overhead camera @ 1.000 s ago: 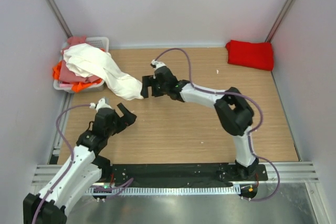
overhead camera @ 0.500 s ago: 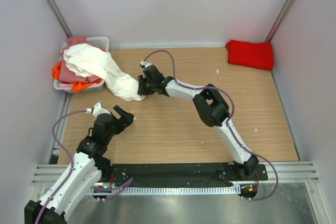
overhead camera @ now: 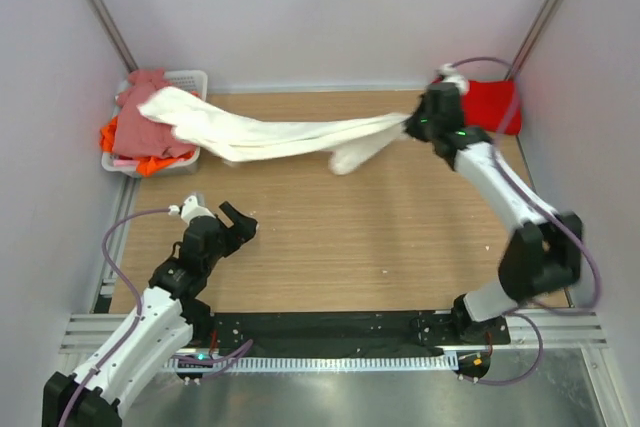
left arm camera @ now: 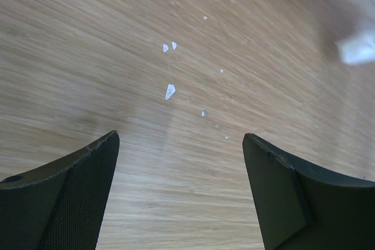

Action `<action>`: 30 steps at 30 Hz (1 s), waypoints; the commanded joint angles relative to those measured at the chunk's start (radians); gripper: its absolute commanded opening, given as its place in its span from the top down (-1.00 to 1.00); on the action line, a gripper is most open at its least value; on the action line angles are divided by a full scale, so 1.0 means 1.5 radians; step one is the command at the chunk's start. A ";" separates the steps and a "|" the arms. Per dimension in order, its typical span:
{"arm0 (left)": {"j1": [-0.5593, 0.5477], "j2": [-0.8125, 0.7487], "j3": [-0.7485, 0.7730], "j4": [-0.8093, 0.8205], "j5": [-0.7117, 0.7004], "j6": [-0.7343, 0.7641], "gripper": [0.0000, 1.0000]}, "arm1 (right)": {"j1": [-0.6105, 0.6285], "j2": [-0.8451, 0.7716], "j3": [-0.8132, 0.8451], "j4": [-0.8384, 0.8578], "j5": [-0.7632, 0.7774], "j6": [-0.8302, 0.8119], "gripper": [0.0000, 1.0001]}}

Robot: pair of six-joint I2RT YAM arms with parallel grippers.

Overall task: Fold and stack the t-shirts
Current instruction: Move the tshirt to the center of the board

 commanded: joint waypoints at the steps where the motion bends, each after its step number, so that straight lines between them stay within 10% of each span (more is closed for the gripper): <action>1: -0.015 0.020 0.017 0.034 -0.032 0.006 -0.73 | -0.051 -0.183 -0.056 -0.100 0.075 -0.009 0.98; 8: -0.028 0.032 0.027 0.030 -0.036 0.012 -0.73 | -0.052 -0.245 -0.150 -0.165 -0.042 -0.027 0.97; 23: -0.060 0.116 0.067 0.034 -0.052 0.018 -0.60 | -0.033 -0.359 0.039 -0.221 -0.240 -0.058 0.97; 28: -0.064 0.085 0.056 0.031 -0.057 0.022 -0.59 | 0.111 -0.292 0.112 -0.148 -0.222 -0.043 0.97; 30: -0.064 0.049 0.046 0.023 -0.060 0.021 -0.60 | 0.148 -0.280 0.104 -0.123 -0.195 -0.046 0.63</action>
